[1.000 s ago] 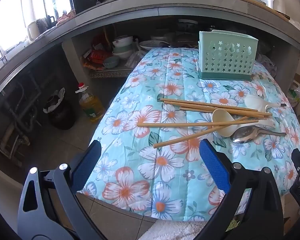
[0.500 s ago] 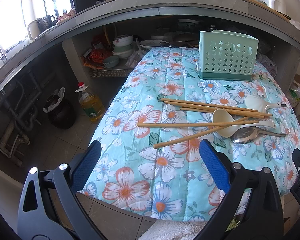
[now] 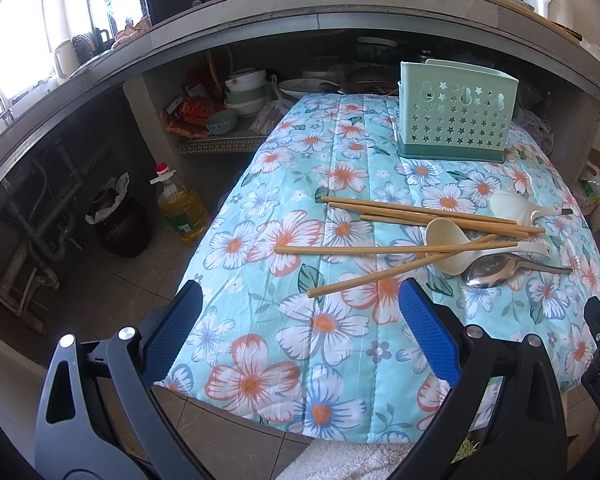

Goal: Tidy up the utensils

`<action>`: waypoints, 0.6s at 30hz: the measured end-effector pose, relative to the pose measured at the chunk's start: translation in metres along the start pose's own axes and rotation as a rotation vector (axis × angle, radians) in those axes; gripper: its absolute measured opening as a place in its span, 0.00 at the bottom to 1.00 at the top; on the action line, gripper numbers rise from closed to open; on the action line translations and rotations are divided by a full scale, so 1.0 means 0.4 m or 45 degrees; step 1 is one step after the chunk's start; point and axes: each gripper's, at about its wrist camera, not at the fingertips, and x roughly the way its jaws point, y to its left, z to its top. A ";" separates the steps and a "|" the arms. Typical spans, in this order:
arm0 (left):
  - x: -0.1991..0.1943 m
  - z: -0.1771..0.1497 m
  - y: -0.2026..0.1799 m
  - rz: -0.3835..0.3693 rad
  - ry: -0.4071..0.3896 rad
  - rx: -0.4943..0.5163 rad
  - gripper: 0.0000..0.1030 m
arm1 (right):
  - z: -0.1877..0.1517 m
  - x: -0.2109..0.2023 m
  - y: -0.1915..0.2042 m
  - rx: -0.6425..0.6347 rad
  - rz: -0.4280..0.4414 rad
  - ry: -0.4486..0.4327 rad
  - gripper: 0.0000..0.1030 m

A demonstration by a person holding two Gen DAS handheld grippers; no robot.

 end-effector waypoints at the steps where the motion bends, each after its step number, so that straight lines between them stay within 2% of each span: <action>1: 0.002 -0.001 0.000 0.000 0.002 0.000 0.92 | 0.000 0.000 0.000 0.002 0.000 0.001 0.94; 10: 0.004 -0.006 0.002 0.007 -0.004 -0.002 0.92 | -0.002 -0.002 0.003 0.008 -0.004 -0.004 0.94; 18: 0.006 0.000 0.009 -0.024 0.006 0.011 0.92 | 0.003 -0.002 -0.001 0.021 -0.003 -0.007 0.94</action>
